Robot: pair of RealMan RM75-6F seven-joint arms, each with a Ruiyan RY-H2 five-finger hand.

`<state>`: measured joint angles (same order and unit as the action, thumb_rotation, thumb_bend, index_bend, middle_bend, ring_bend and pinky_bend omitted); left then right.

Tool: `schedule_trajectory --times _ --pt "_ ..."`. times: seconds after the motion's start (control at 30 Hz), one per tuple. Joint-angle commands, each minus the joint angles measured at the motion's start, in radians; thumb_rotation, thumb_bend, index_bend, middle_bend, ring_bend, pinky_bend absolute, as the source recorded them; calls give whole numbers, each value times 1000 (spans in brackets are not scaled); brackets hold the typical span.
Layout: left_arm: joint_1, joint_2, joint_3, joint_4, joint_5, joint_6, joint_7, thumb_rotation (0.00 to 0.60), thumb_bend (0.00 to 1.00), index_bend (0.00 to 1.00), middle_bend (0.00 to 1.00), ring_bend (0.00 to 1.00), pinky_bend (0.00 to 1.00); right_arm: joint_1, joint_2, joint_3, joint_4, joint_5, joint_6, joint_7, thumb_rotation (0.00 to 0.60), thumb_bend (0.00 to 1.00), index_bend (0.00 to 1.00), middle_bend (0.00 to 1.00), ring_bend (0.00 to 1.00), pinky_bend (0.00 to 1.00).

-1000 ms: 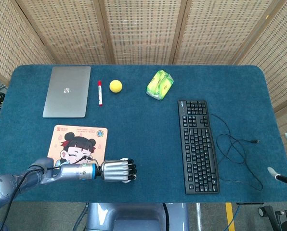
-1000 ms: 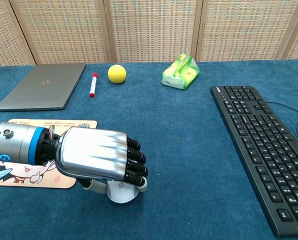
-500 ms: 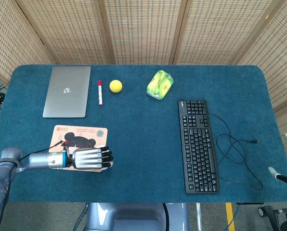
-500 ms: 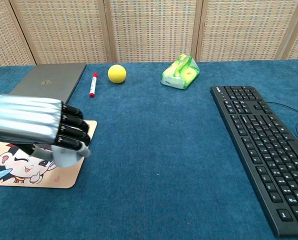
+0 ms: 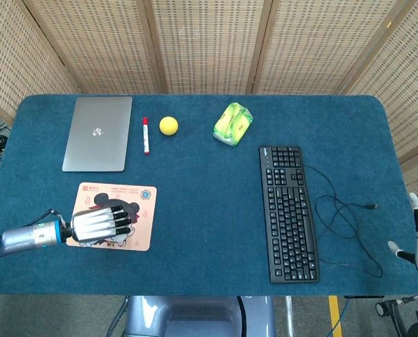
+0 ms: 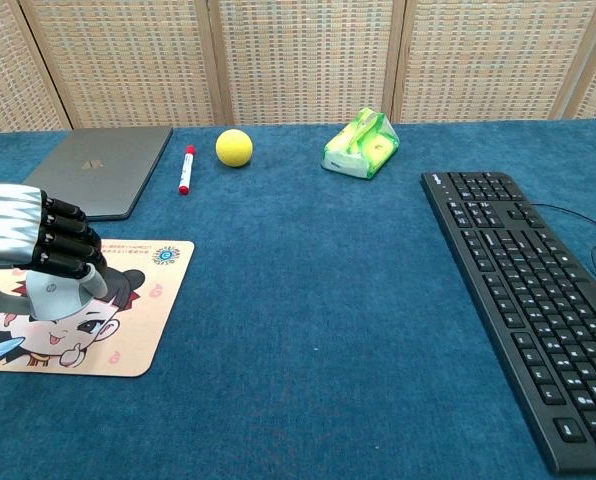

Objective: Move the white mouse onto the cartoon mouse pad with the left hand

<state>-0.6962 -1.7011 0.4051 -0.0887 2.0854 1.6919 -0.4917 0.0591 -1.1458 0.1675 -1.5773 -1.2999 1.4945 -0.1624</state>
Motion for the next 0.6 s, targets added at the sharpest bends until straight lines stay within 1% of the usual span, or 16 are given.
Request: schedule_trajectory --times 0.03,0.27,0.6 --pt "-7 14 5 8 -8 -40 -9 600 282 623 445 445 380 4 -2 4 4 9 -6 -4 600 0 52 0 0 0" --pt "8 31 50 11 17 -72 -7 600 261 623 445 445 380 3 -3 7 11 26 -10 -6 600 0 53 0 0 0" --pt "6 24 50 13 -6 -137 -12 600 245 623 443 446 380 -2 -4 7 15 29 -7 -1 600 0 53 0 0 0"
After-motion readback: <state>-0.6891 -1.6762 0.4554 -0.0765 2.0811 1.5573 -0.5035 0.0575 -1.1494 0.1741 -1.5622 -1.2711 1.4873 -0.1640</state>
